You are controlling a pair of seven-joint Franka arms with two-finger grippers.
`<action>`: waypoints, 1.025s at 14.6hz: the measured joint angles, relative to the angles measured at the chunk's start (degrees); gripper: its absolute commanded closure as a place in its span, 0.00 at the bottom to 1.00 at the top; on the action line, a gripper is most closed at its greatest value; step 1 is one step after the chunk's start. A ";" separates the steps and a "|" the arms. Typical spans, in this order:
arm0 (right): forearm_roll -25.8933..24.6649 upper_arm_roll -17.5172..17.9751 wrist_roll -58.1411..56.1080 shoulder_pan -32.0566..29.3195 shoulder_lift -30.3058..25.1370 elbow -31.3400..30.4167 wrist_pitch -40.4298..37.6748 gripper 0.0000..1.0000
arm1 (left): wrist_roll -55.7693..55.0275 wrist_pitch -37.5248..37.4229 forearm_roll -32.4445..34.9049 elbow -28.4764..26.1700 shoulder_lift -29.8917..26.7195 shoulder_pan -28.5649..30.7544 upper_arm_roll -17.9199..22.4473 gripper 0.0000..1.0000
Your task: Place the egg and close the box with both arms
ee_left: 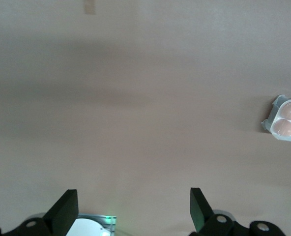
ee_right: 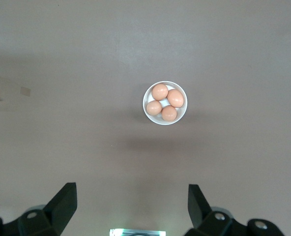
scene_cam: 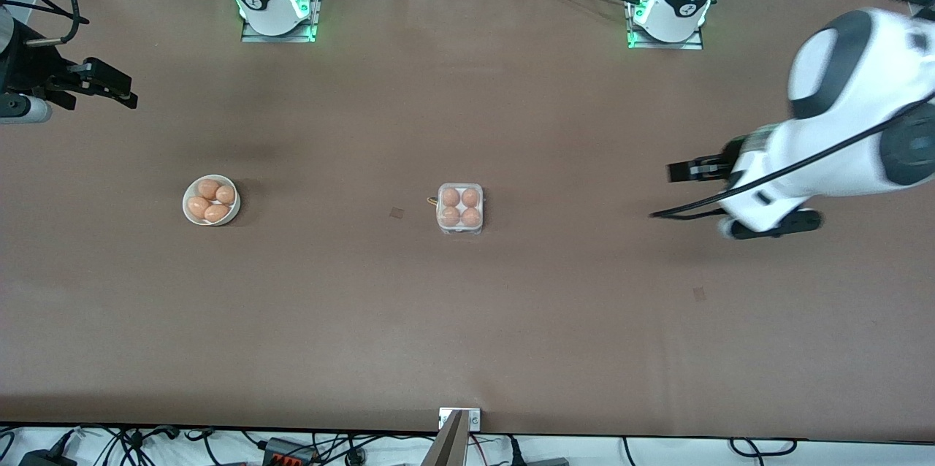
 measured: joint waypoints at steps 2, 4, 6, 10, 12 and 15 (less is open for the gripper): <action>0.00 0.00 0.00 0.00 0.00 0.00 0.00 0.00 | 1.66 -1.94 0.00 -0.59 -2.55 2.76 -0.02 0.00; 0.00 0.00 0.00 0.00 0.00 0.00 0.00 0.00 | 2.04 -1.05 0.00 -4.46 -5.97 4.14 -0.05 0.00; 0.00 0.00 0.00 0.00 0.00 -0.01 0.00 0.00 | 2.04 3.07 0.01 -11.77 -10.63 4.68 -0.06 0.00; 0.00 0.00 0.00 0.00 0.00 0.00 0.00 0.00 | 2.05 11.72 0.02 -27.74 -20.52 5.51 -0.12 0.00; 0.00 0.00 0.00 0.00 0.00 -0.01 0.00 0.00 | 2.24 12.50 0.07 -30.00 -22.40 5.87 -0.10 0.00; 0.00 0.00 0.00 0.00 0.00 0.00 0.00 0.00 | 4.64 13.42 0.20 -29.91 -22.69 6.26 0.02 0.00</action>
